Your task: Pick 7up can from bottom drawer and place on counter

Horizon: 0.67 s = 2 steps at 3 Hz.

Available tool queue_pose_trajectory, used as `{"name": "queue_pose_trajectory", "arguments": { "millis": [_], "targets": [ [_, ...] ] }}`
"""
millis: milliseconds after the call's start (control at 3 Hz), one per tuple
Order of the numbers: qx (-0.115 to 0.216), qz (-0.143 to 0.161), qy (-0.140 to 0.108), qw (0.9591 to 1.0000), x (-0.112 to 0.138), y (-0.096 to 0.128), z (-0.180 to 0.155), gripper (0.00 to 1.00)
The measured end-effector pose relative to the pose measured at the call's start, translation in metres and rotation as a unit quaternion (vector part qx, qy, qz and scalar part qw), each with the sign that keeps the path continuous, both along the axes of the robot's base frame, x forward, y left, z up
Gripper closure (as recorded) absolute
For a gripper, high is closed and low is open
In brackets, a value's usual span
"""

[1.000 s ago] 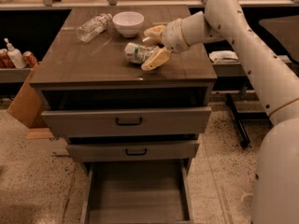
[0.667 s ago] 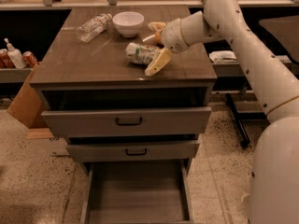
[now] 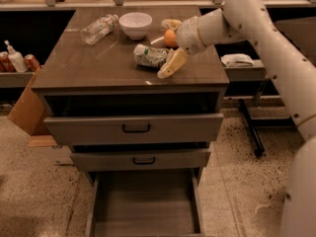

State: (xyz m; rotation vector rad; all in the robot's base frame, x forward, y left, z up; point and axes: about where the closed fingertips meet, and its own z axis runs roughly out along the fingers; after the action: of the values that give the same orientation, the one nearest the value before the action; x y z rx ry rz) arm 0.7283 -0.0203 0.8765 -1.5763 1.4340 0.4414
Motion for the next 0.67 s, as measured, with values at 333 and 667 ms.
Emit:
{"name": "queue_pose_trajectory", "arguments": {
  "millis": [333, 667],
  "targets": [
    [0.0, -0.023, -0.029, 0.9993, -0.022, -0.021, 0.025, 0.0],
    [-0.002, -0.049, -0.062, 0.9969, -0.051, -0.046, 0.052, 0.0]
  ]
}}
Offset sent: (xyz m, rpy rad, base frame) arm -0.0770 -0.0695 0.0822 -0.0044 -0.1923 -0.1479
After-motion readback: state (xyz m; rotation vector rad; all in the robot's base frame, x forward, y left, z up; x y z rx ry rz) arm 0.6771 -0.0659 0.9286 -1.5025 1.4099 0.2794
